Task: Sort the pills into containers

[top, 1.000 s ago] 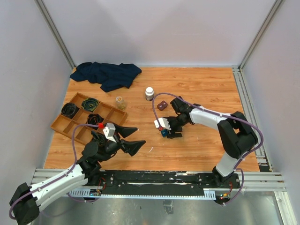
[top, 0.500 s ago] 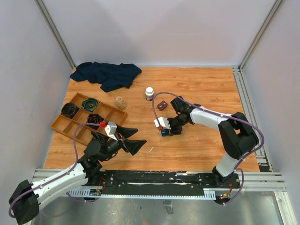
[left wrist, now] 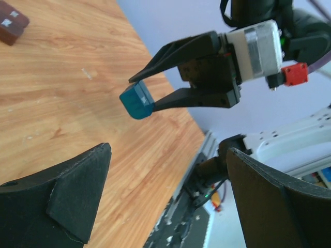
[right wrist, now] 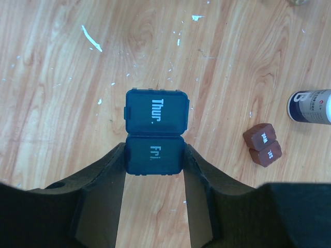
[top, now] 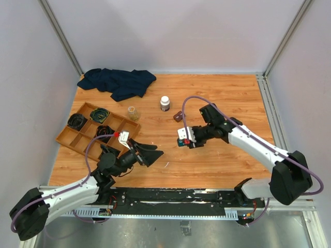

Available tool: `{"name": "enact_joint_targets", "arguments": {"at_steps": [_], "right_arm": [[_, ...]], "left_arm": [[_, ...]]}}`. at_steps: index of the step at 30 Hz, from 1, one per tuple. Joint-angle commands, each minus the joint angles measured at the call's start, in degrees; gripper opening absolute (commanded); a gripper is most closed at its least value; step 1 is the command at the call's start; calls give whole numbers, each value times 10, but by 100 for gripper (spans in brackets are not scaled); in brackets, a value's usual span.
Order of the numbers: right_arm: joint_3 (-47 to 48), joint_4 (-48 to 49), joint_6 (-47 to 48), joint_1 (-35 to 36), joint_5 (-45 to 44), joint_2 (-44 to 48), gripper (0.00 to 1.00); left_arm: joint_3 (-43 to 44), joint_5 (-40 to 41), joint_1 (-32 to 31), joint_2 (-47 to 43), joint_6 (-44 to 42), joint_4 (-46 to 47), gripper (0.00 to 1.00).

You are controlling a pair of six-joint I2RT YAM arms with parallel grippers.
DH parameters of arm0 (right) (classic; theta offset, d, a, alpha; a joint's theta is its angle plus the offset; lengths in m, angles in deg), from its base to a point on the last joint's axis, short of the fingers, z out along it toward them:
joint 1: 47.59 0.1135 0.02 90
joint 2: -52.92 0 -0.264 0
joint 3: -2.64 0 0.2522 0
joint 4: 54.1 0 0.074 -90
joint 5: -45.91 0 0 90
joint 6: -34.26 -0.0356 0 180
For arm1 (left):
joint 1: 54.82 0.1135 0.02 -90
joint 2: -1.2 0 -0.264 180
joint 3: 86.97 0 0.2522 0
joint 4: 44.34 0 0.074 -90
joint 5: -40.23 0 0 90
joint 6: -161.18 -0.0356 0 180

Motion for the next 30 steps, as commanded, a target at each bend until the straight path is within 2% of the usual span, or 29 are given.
{"name": "enact_joint_targets", "arguments": {"at_steps": [1,10,20,30], "right_arm": [[13,-56,-32,7,19,41,25],[41,-118,-83,5,63,100,26],[14,-98,-85,-17,70,109,30],[8,-72,-115,-17,62,109,30]], "left_arm": [[-8,17,-4,8,82,91,97],[30,15,-4,39,148,91,94],[64,1,-5,101,155,93,93],[87,-6,-14,146,152,94,91]]}}
